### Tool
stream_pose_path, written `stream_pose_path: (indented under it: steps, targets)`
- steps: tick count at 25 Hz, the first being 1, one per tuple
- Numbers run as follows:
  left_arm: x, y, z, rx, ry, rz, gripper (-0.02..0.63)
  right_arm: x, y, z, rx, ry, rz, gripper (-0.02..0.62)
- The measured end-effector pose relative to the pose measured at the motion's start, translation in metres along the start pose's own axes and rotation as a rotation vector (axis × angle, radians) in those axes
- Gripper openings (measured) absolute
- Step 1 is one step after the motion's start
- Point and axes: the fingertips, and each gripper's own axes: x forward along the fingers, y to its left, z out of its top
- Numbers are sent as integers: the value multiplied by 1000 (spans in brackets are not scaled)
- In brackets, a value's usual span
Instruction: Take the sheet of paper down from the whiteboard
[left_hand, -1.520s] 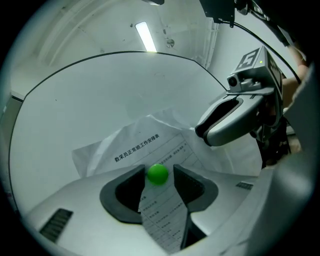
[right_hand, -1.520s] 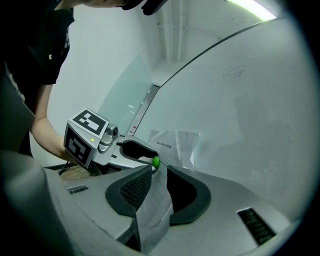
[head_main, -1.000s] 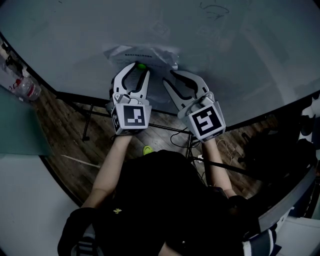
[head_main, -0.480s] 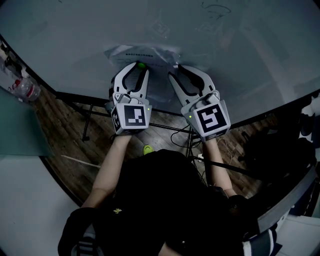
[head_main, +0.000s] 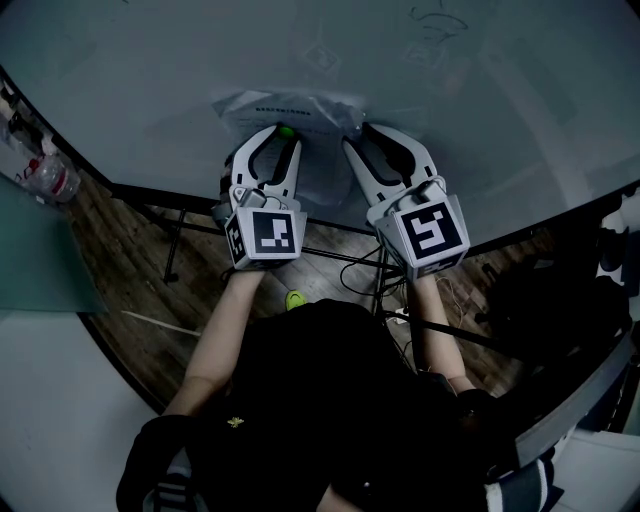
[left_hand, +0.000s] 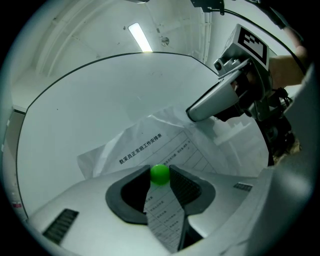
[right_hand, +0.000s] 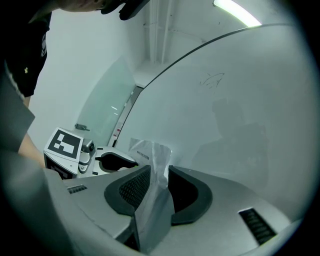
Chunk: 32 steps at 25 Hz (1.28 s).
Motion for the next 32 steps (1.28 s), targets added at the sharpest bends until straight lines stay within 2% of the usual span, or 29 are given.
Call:
stream_pose_path:
  steps: [19, 26, 32]
  targets:
    - [0, 0, -2, 8, 1, -10, 133, 10, -6, 5, -28, 2, 0, 91]
    - [1, 0, -2, 12, 4, -8, 133, 13, -6, 8, -49, 19, -16, 25]
    - [1, -1, -3, 23, 7, -8, 133, 13, -9, 4, -51, 21, -26, 3]
